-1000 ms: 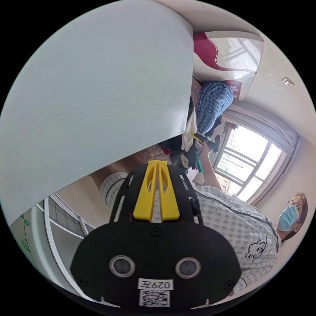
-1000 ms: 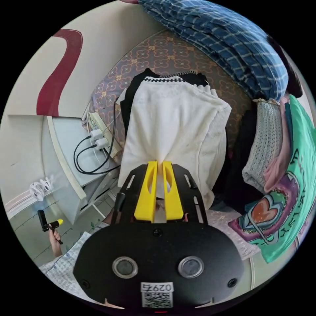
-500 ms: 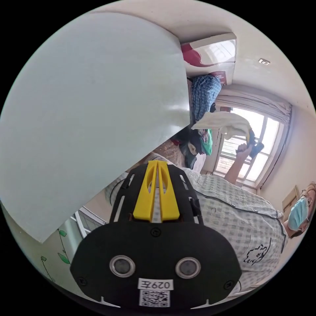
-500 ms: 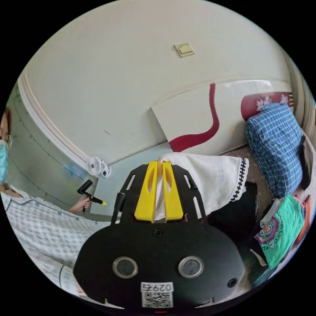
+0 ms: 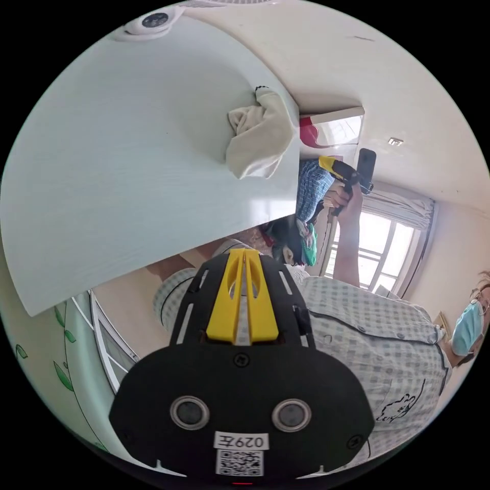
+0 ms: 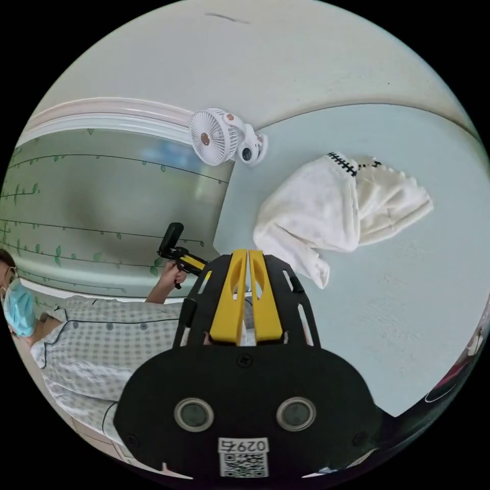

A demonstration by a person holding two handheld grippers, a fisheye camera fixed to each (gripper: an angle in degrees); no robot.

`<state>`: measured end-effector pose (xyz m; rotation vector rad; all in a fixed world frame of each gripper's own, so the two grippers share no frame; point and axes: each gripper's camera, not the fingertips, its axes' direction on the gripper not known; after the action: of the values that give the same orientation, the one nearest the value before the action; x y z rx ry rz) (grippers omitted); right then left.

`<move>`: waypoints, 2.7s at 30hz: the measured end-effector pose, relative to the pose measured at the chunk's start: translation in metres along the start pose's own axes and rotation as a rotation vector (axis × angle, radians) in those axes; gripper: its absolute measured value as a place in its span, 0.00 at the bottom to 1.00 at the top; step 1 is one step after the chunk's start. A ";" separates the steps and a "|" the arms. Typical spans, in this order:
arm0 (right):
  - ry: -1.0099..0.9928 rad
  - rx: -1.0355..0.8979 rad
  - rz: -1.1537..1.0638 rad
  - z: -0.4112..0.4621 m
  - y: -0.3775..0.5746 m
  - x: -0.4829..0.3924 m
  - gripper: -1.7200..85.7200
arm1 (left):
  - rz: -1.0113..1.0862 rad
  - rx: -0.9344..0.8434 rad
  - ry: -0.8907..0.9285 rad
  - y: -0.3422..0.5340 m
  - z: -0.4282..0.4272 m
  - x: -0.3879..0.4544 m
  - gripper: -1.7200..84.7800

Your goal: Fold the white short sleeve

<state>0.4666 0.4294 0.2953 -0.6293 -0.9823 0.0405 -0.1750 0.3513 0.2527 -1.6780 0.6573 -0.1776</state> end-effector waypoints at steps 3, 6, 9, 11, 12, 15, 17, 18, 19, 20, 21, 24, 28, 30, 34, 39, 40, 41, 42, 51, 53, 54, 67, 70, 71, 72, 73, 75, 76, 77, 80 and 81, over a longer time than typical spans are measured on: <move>0.014 0.046 0.157 0.008 -0.013 0.044 0.10 | -0.010 0.041 -0.015 0.006 -0.011 -0.014 0.01; -0.006 0.063 0.212 0.028 -0.031 0.076 0.13 | 0.020 0.084 -0.088 -0.004 -0.017 -0.005 0.05; -0.011 0.082 0.221 0.061 -0.061 0.097 0.14 | 0.066 0.113 -0.148 -0.030 -0.016 0.019 0.14; -0.027 0.107 0.217 0.084 -0.082 0.104 0.15 | 0.096 0.102 -0.166 -0.049 -0.011 0.035 0.17; -0.040 0.106 0.203 0.100 -0.097 0.107 0.16 | 0.116 0.086 -0.193 -0.063 -0.007 0.045 0.18; -0.041 0.080 0.159 0.142 -0.135 0.113 0.16 | 0.122 0.072 -0.347 -0.088 0.000 0.064 0.18; -0.029 0.040 0.117 0.167 -0.160 0.118 0.17 | 0.124 0.084 -0.379 -0.095 0.001 0.071 0.19; -0.006 0.009 0.105 0.183 -0.176 0.122 0.16 | 0.127 0.093 -0.355 -0.095 0.000 0.074 0.19; 0.003 -0.006 0.103 0.190 -0.184 0.125 0.16 | 0.124 0.099 -0.342 -0.094 0.000 0.075 0.19; 0.007 -0.032 0.097 0.205 -0.198 0.130 0.16 | 0.114 0.114 -0.325 -0.091 -0.002 0.074 0.19; -0.004 -0.058 0.102 0.219 -0.210 0.134 0.15 | 0.098 0.130 -0.320 -0.085 -0.003 0.072 0.18; -0.085 -0.060 0.052 0.247 -0.228 0.127 0.06 | 0.078 0.218 -0.315 -0.061 -0.013 0.069 0.17; -0.032 -0.045 -0.054 0.262 -0.233 0.097 0.04 | 0.066 0.375 -0.309 -0.023 -0.033 0.072 0.14; -0.121 -0.055 -0.197 0.266 -0.233 0.073 0.03 | 0.046 0.444 -0.239 -0.004 -0.046 0.074 0.14; -0.160 -0.132 -0.365 0.287 -0.235 0.035 0.03 | 0.090 0.513 -0.062 0.004 -0.058 0.082 0.14; -0.093 -0.303 -0.596 0.344 -0.226 -0.020 0.03 | 0.135 0.441 -0.130 -0.022 -0.061 0.111 0.16; -0.089 -0.319 -0.611 0.350 -0.224 -0.025 0.03 | 0.136 0.419 -0.150 -0.025 -0.061 0.115 0.17; -0.088 -0.348 -0.637 0.361 -0.221 -0.032 0.03 | 0.133 0.359 -0.191 -0.034 -0.058 0.121 0.19; -0.100 -0.368 -0.661 0.371 -0.217 -0.037 0.03 | 0.122 0.295 -0.241 -0.043 -0.055 0.126 0.21; -0.067 -0.509 -0.737 0.419 -0.193 -0.050 0.02 | 0.151 0.067 -0.075 -0.080 -0.027 0.126 0.09; -0.107 -0.487 -0.725 0.417 -0.192 -0.049 0.02 | 0.149 0.046 -0.046 -0.081 -0.023 0.125 0.02; -0.114 -0.481 -0.722 0.415 -0.192 -0.049 0.02 | 0.140 0.042 -0.040 -0.081 -0.023 0.125 0.02; -0.153 -0.230 -0.448 0.324 -0.210 0.013 0.02 | 0.125 0.172 -0.039 -0.057 -0.070 0.159 0.01; -0.079 -0.234 -0.379 0.318 -0.222 0.017 0.02 | 0.152 0.182 -0.026 -0.063 -0.068 0.176 0.01; 0.002 -0.248 -0.353 0.314 -0.226 0.021 0.02 | 0.164 0.171 -0.066 -0.066 -0.065 0.187 0.01; 0.085 -0.249 -0.310 0.308 -0.229 0.029 0.02 | 0.175 0.165 -0.105 -0.068 -0.059 0.199 0.01; 0.119 -0.241 -0.285 0.303 -0.230 0.034 0.02 | 0.184 0.159 -0.118 -0.069 -0.056 0.206 0.02; 0.188 -0.216 -0.184 0.281 -0.234 0.059 0.02 | 0.198 0.115 -0.176 -0.077 -0.032 0.228 0.05; 0.197 -0.213 -0.160 0.275 -0.235 0.066 0.02 | 0.193 0.098 -0.197 -0.080 -0.024 0.232 0.07; 0.213 -0.208 -0.114 0.264 -0.238 0.079 0.03 | 0.192 0.060 -0.249 -0.086 -0.006 0.241 0.12; 0.208 -0.181 0.001 0.240 -0.246 0.103 0.06 | 0.227 -0.077 -0.461 -0.100 0.043 0.263 0.18; 0.164 -0.180 0.045 0.234 -0.250 0.110 0.09 | 0.247 -0.133 -0.547 -0.105 0.062 0.271 0.19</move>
<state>0.2844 0.3697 0.5997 -0.8071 -0.8181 -0.0595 0.1112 0.2732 0.2724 -1.6537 0.4570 0.4963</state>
